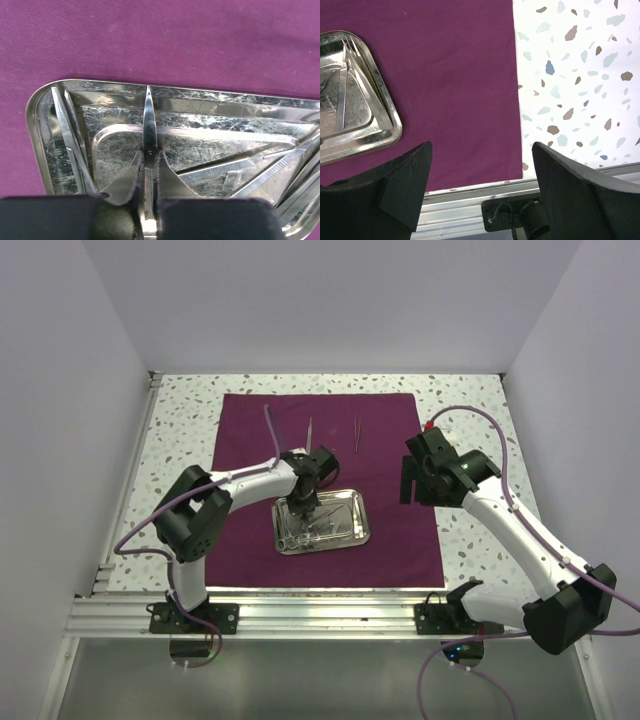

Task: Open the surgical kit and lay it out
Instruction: Pick up the medical item from the container, then place the medical item in the surgical kit.

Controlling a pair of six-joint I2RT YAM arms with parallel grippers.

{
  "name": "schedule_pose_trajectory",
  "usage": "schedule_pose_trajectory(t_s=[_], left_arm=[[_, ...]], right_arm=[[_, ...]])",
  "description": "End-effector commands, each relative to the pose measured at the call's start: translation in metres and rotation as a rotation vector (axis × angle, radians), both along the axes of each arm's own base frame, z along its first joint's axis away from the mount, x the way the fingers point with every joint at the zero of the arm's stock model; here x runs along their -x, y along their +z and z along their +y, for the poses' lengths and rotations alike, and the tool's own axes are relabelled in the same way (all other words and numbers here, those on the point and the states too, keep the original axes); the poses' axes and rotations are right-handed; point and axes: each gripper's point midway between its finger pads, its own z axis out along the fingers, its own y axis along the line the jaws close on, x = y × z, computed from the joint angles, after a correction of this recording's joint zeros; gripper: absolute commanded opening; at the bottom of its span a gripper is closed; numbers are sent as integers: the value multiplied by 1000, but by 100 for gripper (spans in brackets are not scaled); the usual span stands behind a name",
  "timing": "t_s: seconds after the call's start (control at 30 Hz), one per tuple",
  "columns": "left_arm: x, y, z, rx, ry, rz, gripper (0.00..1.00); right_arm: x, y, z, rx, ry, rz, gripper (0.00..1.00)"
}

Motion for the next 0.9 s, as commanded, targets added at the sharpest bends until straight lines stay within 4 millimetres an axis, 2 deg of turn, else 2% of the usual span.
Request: schedule_pose_trajectory(t_s=[0.0,0.1,0.2,0.23,0.27,0.33,0.37,0.43,0.5,0.53,0.6,0.63,0.7,0.73,0.87], left_arm=[[19,-45,16,-76,-14,75,0],[17,-36,16,-81,-57,67,0],[4,0,12,-76,-130,5,0],[-4,21,12,-86,-176,-20,0],[-8,33,12,-100,-195,-36,0],[-24,56,20,-140,-215,-83,0],[-36,77,19,-141,-258,-127,0],[-62,103,33,-153,-243,-196,0],[-83,116,46,-178,-268,-234,0],[-105,124,61,-191,-267,-262,0],[-127,129,75,-208,-267,-283,0],[-148,130,89,-227,-274,-295,0],[-173,131,109,-249,-258,-311,0],[-191,129,110,-257,-282,-324,0],[-241,121,123,-225,-287,-404,0]], right_arm=[[-5,13,0,0,8,-28,85],[-6,16,-1,-1,-8,-37,85],[-5,18,1,-22,-27,-41,85],[-5,17,1,-29,-35,-41,85],[-4,16,2,-36,-40,-41,85],[-4,15,4,-51,-56,-41,85],[-4,14,4,-55,-62,-40,85],[-6,14,4,-57,-77,-40,85],[-9,18,5,-55,-88,-49,85],[-11,18,5,-50,-91,-47,85],[-15,22,5,-43,-95,-55,85],[-18,22,4,-32,-102,-52,85],[-22,28,5,-25,-104,-63,85],[-24,29,4,-17,-108,-66,85],[-31,29,6,-1,-116,-58,85]])
